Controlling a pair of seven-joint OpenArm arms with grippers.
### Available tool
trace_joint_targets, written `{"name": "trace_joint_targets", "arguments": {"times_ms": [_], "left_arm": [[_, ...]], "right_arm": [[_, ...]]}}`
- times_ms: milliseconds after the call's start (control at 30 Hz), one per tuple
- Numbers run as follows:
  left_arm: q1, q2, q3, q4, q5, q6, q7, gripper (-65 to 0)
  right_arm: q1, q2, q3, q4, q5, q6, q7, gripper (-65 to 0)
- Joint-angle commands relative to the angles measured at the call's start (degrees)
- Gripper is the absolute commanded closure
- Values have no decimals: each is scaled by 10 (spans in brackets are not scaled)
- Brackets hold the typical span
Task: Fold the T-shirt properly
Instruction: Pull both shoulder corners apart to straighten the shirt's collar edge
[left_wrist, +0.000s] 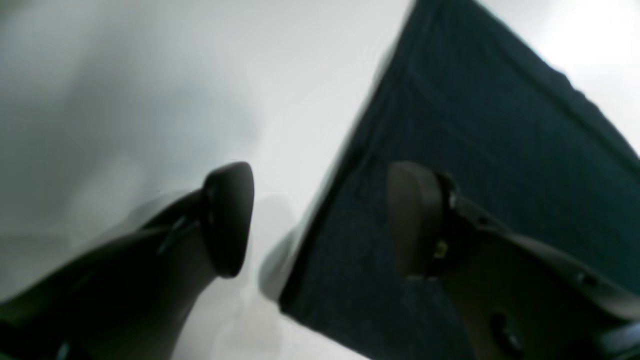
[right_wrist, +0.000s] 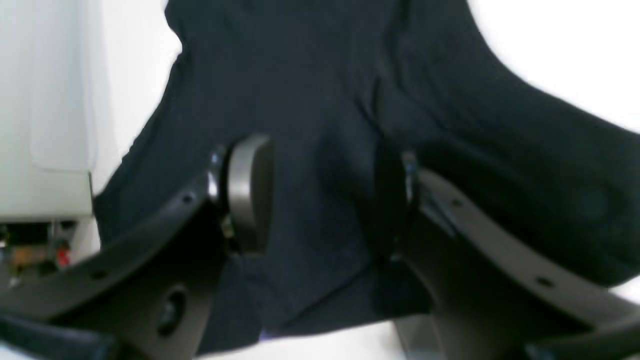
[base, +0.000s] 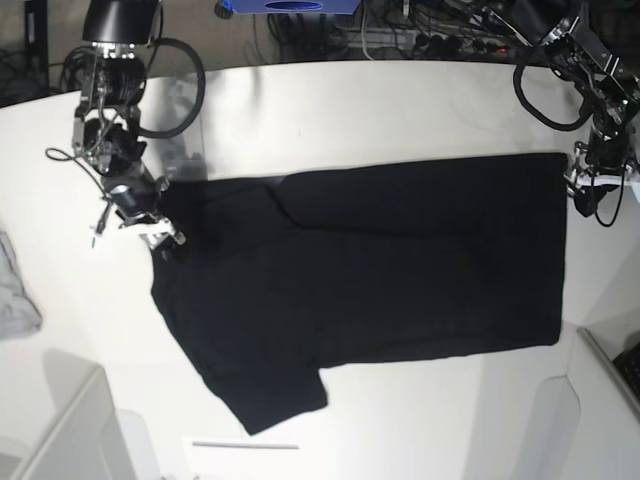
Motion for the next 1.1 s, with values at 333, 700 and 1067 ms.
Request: {"name": "trace_joint_targets", "arguments": {"times_ms": [333, 700, 1067], "left_arm": [[108, 20, -33, 44, -54, -81, -11, -405], [83, 23, -36, -49, -72, -81, -13, -405], [28, 23, -36, -102, -72, -79, -12, -405]], "right_arm": [[-122, -21, 3, 95, 11, -87, 94, -357], [-162, -54, 3, 72, 11, -84, 126, -437], [-131, -54, 3, -3, 11, -84, 190, -435]]}}
